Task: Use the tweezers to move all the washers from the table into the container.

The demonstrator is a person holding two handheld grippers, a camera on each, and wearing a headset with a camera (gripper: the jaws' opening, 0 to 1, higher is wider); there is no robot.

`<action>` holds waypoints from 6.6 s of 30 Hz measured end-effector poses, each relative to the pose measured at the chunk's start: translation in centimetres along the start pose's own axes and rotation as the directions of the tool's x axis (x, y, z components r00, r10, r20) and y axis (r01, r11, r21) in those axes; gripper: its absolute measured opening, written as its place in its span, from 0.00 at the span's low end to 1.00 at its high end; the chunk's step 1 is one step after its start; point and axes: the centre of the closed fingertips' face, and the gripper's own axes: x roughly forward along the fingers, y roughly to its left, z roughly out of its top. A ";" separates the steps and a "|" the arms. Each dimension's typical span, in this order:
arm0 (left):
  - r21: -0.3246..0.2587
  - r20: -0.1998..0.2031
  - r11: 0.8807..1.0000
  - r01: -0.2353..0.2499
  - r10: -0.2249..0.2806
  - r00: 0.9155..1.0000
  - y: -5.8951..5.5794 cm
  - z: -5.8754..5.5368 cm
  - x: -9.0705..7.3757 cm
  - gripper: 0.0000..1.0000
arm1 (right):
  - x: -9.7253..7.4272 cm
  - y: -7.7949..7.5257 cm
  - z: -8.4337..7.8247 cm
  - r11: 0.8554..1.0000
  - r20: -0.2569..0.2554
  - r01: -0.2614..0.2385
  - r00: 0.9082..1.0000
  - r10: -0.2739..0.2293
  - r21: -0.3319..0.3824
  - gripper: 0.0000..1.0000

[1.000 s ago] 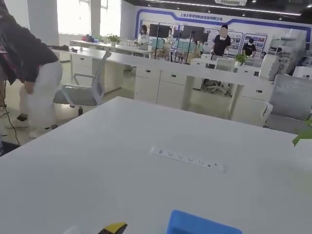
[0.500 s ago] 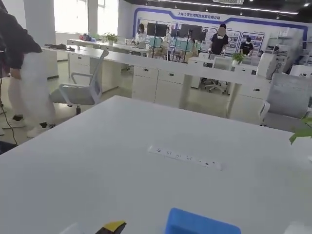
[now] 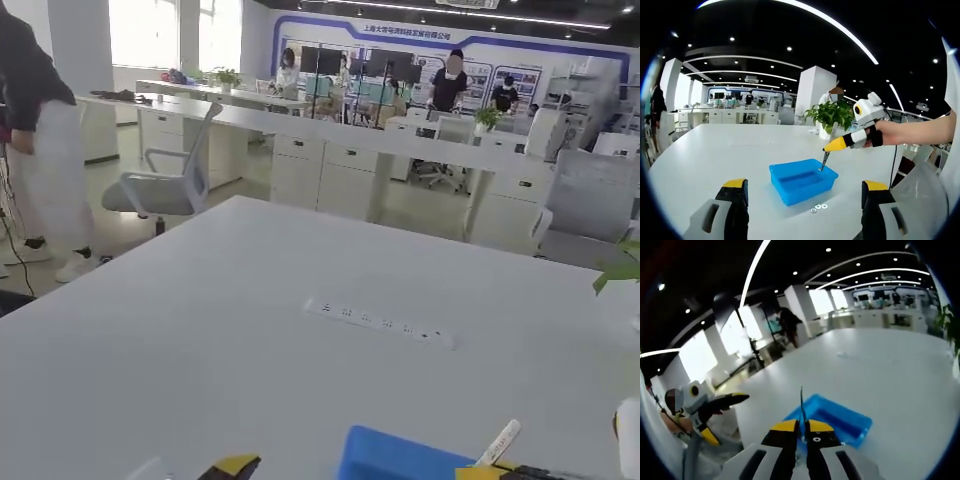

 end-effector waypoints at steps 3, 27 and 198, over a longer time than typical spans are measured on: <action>-0.002 0.000 1.000 0.000 0.000 1.000 0.0 0.0 0.0 0.96 | 0.6 -1.1 0.1 0.998 0.006 0.006 1.000 -0.007 0.059 0.03; -0.007 -0.014 1.000 0.007 -0.007 1.000 0.0 -0.3 0.1 0.95 | 5.0 -5.6 -4.1 0.992 -0.141 0.107 0.985 -0.097 0.064 0.03; 0.025 -0.069 0.999 0.035 -0.033 0.997 -0.6 -1.4 0.2 0.95 | 1.1 3.8 -0.5 0.975 0.032 -0.056 0.997 0.065 -0.215 0.03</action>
